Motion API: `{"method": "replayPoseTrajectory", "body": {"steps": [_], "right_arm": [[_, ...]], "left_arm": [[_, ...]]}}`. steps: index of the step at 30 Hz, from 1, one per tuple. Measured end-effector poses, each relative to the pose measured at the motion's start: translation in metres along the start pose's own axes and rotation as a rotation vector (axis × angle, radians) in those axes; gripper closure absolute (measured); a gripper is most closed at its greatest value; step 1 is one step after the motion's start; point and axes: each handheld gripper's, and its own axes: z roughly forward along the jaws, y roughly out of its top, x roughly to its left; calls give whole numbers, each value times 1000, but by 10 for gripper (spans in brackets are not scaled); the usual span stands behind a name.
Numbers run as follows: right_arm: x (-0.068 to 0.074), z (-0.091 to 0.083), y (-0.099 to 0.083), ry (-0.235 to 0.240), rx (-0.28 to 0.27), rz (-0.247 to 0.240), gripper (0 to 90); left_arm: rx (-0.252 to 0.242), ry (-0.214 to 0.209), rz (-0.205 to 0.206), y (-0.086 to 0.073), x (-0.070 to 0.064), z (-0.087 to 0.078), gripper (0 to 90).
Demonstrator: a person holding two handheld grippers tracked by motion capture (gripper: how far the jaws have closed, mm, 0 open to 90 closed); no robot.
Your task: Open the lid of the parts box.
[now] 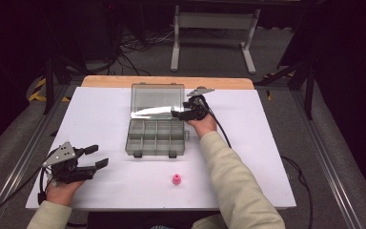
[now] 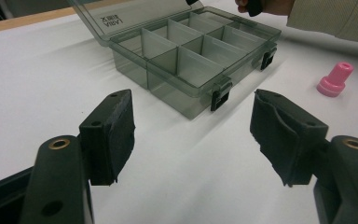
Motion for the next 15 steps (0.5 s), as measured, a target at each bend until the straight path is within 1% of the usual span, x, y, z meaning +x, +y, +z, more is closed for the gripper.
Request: {"method": "replayPoseTrajectory", "body": {"steps": [7, 15], "right_arm": [[-1, 2, -3, 3, 20, 13, 235], [-3, 3, -4, 10, 29, 23, 225]], "left_arm": [[0, -1, -2, 0, 0, 0, 311], [8, -2, 2, -1, 0, 2, 311]]}}
